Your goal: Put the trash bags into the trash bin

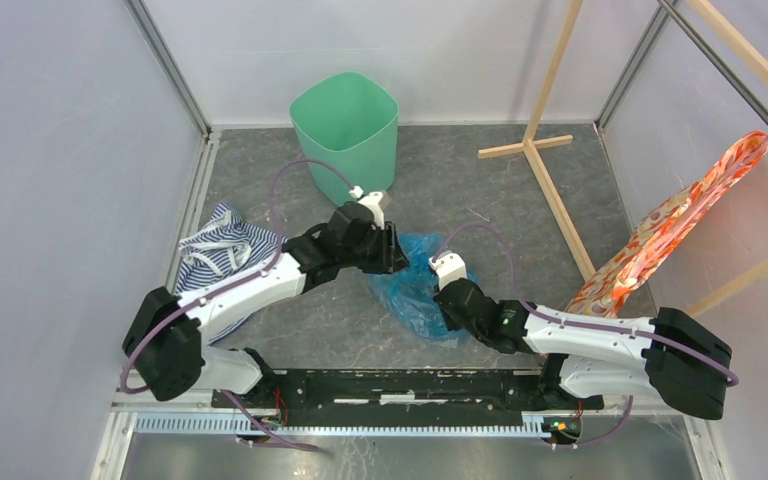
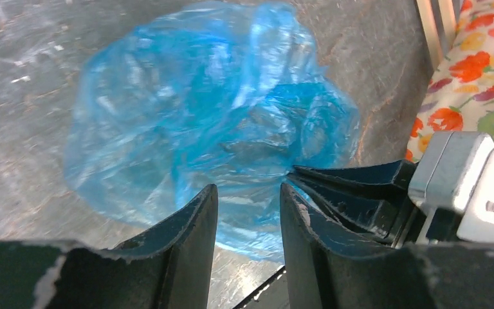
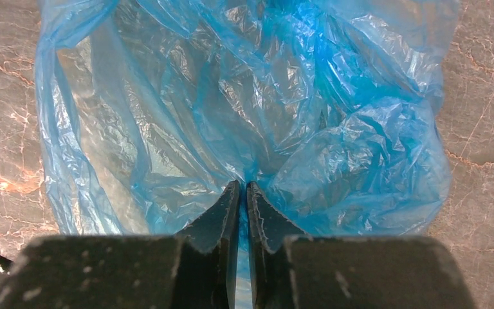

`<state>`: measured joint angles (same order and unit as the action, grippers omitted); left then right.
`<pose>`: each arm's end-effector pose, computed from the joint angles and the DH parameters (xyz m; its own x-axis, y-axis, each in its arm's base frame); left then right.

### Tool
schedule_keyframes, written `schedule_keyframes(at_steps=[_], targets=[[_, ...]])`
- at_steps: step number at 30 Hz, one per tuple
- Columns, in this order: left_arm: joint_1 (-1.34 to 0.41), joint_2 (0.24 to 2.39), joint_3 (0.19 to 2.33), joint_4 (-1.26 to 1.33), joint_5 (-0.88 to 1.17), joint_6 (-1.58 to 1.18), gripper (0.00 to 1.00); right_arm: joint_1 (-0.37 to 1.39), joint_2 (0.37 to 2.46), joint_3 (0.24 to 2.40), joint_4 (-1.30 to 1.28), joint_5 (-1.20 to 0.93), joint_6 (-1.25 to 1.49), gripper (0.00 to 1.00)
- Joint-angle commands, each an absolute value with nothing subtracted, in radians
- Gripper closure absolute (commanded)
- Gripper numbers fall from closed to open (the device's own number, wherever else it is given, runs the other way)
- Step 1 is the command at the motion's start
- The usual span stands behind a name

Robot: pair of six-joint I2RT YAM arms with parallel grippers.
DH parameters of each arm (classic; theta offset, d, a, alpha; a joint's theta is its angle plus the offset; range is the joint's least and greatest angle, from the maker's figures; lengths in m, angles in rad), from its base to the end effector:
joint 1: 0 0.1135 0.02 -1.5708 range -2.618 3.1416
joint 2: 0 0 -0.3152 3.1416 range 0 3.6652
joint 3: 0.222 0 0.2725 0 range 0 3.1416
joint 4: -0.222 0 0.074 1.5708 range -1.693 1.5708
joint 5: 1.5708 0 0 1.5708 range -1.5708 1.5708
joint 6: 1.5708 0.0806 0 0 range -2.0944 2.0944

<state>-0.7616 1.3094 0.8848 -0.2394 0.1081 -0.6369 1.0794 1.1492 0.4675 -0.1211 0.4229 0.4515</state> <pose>0.2306 -0.2318 0.2682 -0.8031 -0.0511 -0.5936 0.3357 0.7842 -0.5218 0.1413 0.1940 0.1741 -0.5975 -0.2732 -0.7539 -0.4543 0.8901 0.0375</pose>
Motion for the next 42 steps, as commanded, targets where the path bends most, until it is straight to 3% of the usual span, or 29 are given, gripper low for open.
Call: schedule_keyframes(at_steps=[1, 9, 18, 22, 25, 27, 34, 42], targets=[[-0.819, 1.409, 0.963, -0.280, 0.032, -0.577, 0.52, 1.077, 1.136, 0.509, -0.095, 0.427, 0.449, 0.87], [-0.870, 1.559, 1.033, -0.320, -0.145, -0.582, 0.48, 1.076, 1.115, 0.500, -0.107, 0.434, 0.456, 0.87], [-0.882, 1.653, 1.044, -0.206, -0.172, -0.586, 0.45, 1.077, 1.127, 0.491, -0.091, 0.430, 0.450, 0.87], [-0.882, 1.662, 1.079, -0.213, -0.189, -0.568, 0.60, 1.075, 1.133, 0.481, -0.079, 0.435, 0.446, 0.87], [-0.882, 1.612, 1.124, -0.269, -0.192, -0.542, 0.86, 1.074, 1.149, 0.473, -0.076, 0.442, 0.444, 0.87], [-0.881, 1.554, 1.153, -0.322, -0.188, -0.535, 0.97, 1.072, 1.163, 0.468, -0.075, 0.445, 0.445, 0.87], [-0.818, 1.331, 1.182, -0.553, -0.158, -0.542, 0.98, 1.055, 1.225, 0.453, -0.064, 0.435, 0.450, 0.88], [-0.649, 1.193, 1.054, -0.596, -0.053, -0.534, 0.98, 1.052, 1.267, 0.508, -0.117, 0.450, 0.439, 0.87]])
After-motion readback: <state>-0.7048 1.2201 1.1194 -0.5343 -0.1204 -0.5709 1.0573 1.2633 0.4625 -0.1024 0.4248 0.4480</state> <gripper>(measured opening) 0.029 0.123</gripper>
